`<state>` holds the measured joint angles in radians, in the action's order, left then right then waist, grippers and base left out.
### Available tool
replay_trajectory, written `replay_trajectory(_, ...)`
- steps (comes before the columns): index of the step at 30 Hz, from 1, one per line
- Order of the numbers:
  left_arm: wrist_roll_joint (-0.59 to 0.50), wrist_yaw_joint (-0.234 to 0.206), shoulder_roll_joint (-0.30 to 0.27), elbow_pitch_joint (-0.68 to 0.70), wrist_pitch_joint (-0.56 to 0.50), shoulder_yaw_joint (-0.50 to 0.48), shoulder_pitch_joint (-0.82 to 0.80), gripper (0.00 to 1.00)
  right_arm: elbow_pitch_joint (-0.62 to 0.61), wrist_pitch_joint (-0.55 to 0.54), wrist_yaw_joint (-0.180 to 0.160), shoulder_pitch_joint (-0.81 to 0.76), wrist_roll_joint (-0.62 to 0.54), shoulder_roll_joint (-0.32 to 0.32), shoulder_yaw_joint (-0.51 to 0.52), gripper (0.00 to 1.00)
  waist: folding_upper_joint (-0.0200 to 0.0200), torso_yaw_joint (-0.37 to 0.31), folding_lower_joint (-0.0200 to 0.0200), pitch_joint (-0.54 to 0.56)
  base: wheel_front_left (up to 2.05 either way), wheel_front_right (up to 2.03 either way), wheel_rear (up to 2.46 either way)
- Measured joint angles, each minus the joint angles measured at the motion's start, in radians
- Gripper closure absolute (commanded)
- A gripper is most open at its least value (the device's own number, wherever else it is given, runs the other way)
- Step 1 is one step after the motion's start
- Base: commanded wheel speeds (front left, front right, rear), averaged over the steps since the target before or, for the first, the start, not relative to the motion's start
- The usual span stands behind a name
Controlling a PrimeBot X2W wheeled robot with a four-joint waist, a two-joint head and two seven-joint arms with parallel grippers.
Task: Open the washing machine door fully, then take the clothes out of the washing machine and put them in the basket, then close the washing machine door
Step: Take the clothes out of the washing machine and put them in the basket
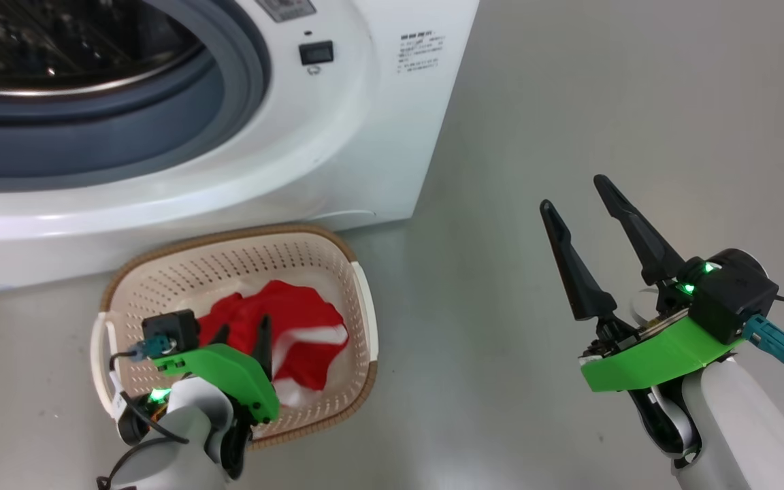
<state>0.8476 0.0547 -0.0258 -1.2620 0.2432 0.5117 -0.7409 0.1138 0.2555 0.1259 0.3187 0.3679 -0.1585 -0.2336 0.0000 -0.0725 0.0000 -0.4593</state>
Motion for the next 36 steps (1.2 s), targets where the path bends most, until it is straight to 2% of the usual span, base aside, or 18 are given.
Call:
replay_trajectory(4, -0.044, -0.006, -0.02, 0.099, 0.005, -0.017, 0.026, 0.0, 0.0, 0.0, 0.0, -0.012, -0.006, 0.008, 0.017, 0.0, 0.0, 0.011, 0.0, 0.039, 0.0, 0.0, 0.0)
replay_trajectory(9, -0.152, -0.053, -0.055, 0.319, 0.006, -0.114, 0.11, 0.0, 0.016, 0.0, 0.0, -0.033, -0.026, 0.022, 0.048, 0.0, 0.0, 0.024, 0.0, 0.087, 0.0, 0.0, 0.0)
replay_trajectory(15, -0.28, -0.073, -0.054, 0.509, 0.006, -0.224, 0.269, 0.0, 0.044, 0.0, 0.0, -0.063, -0.065, 0.046, 0.096, 0.0, 0.0, 0.034, 0.0, 0.148, 0.0, 0.0, 0.0)
replay_trajectory(24, -0.365, -0.04, -0.03, 0.686, 0.007, -0.39, 0.427, 0.0, 0.061, 0.0, 0.0, -0.105, -0.098, 0.066, 0.123, 0.0, 0.0, 0.04, 0.0, 0.239, 0.0, 0.0, 0.0)
replay_trajectory(31, -0.444, -0.023, -0.023, 0.816, 0.007, -0.481, 0.527, 0.0, 0.077, 0.0, 0.0, -0.136, -0.115, 0.07, 0.128, 0.0, 0.0, 0.035, 0.0, 0.306, 0.0, 0.0, 0.0)
replay_trajectory(36, -0.478, -0.017, -0.022, 0.893, 0.007, -0.504, 0.59, 0.0, 0.089, 0.0, 0.0, -0.165, -0.115, 0.073, 0.132, 0.0, 0.0, 0.032, 0.0, 0.348, 0.0, 0.0, 0.0)
